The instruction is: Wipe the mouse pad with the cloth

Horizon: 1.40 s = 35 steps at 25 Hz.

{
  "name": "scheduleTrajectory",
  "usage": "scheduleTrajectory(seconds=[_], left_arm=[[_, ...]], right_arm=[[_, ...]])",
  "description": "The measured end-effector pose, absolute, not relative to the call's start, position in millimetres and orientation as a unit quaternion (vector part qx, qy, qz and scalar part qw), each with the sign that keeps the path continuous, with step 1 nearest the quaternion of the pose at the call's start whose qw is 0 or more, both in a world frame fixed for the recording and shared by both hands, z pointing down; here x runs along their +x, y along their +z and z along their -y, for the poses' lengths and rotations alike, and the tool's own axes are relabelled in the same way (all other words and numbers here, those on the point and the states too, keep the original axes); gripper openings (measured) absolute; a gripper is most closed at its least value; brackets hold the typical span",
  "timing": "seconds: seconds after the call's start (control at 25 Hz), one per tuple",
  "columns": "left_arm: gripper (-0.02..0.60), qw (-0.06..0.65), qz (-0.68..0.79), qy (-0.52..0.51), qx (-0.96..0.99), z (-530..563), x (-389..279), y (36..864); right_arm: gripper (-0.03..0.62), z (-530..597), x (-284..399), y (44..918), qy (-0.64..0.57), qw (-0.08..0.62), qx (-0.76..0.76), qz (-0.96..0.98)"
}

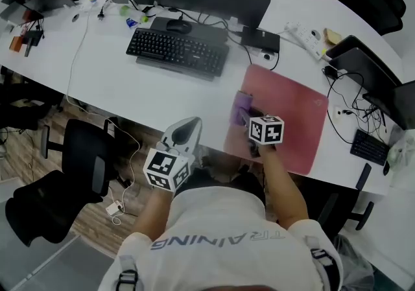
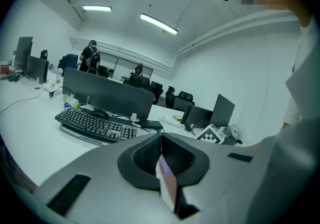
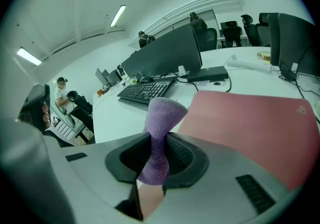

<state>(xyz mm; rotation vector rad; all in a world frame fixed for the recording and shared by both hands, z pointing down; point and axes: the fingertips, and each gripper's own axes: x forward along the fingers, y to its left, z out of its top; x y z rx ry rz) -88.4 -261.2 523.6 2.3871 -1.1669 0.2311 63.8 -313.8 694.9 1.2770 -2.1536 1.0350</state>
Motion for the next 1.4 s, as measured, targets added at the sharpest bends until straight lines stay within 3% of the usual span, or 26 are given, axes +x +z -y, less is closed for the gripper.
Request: scheduleTrajectory(seconds=[0.28,0.48,1.4], left_arm=[[0.032,0.244,0.423,0.09,0.868,264.1,-103.4,533.5],[0.032,0.247,0.41,0.097,0.873,267.3,-82.4,536.9],[0.032,0.235,0.373,0.114,0.89,227.4,137.4,523.8]], right_arm=[[0.095,316.0,51.5,735.7,0.384,0.258,0.456,0.761],[0.095,314.7,76.0,746.8,0.407,0.252,0.463,0.746],[0.096,245.4,318.3,750.5,0.436,0.23,0.49,0.719]])
